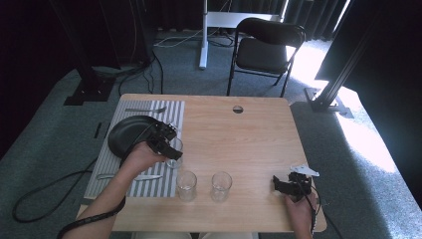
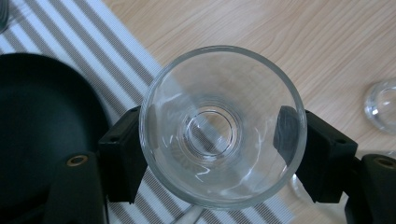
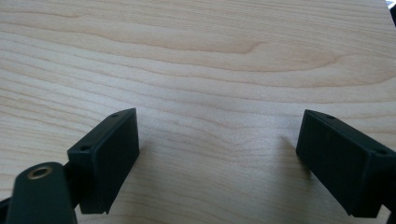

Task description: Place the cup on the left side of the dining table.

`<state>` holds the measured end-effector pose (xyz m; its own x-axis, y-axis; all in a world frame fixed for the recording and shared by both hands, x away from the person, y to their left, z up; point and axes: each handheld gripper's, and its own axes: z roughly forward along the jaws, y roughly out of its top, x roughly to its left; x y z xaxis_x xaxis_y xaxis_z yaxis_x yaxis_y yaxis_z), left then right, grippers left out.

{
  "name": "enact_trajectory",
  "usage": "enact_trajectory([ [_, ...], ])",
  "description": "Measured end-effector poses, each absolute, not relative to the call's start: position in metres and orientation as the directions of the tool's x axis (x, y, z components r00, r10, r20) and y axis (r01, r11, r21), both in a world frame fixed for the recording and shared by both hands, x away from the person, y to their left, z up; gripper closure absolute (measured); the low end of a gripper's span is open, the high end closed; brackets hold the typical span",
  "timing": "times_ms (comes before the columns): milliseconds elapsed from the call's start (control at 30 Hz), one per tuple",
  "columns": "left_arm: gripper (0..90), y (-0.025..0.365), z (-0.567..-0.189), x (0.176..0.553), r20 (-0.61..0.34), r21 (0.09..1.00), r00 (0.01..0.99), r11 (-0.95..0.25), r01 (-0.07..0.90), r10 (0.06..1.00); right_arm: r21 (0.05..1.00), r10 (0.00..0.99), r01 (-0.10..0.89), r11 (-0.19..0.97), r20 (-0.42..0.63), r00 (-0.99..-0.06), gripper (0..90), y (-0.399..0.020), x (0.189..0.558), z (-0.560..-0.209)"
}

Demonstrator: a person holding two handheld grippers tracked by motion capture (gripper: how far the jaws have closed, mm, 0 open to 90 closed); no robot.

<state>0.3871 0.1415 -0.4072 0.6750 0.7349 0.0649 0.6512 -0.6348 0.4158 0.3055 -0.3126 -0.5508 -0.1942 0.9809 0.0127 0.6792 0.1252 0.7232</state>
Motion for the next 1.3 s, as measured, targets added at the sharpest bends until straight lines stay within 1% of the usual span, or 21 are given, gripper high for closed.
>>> enact_trajectory([
  [300, 28.5, 0.162, -0.415, 0.390, 0.069, 0.394, 0.650, -0.619, 0.679, 0.757, 0.724, 0.982, 0.680, 0.120, 0.012, -0.186, 12.6, -0.312, 0.306, -0.551],
  [500, 28.6, 0.173, -0.418, 0.393, 0.060, 0.398, 0.628, -0.595, 0.698, 0.776, 0.724, 0.983, 0.680, 0.120, 0.012, -0.186, 12.7, -0.312, 0.306, -0.551],
  [933, 28.5, 0.184, -0.427, 0.397, 0.043, 0.389, 0.610, -0.575, 0.719, 0.791, 0.724, 0.982, 0.680, 0.120, 0.012, -0.186, 12.6, -0.312, 0.306, -0.551],
  [1033, 28.5, 0.185, -0.430, 0.398, 0.056, 0.384, 0.600, -0.572, 0.725, 0.798, 0.724, 0.982, 0.680, 0.121, 0.011, -0.186, 12.7, -0.312, 0.306, -0.551],
  [1133, 28.5, 0.190, -0.431, 0.400, 0.029, 0.380, 0.594, -0.559, 0.737, 0.804, 0.724, 0.982, 0.680, 0.121, 0.011, -0.186, 12.7, -0.312, 0.306, -0.551],
  [1300, 28.5, 0.192, -0.434, 0.400, 0.027, 0.402, 0.596, -0.554, 0.729, 0.803, 0.723, 0.982, 0.680, 0.121, 0.011, -0.186, 12.6, -0.312, 0.306, -0.551],
])
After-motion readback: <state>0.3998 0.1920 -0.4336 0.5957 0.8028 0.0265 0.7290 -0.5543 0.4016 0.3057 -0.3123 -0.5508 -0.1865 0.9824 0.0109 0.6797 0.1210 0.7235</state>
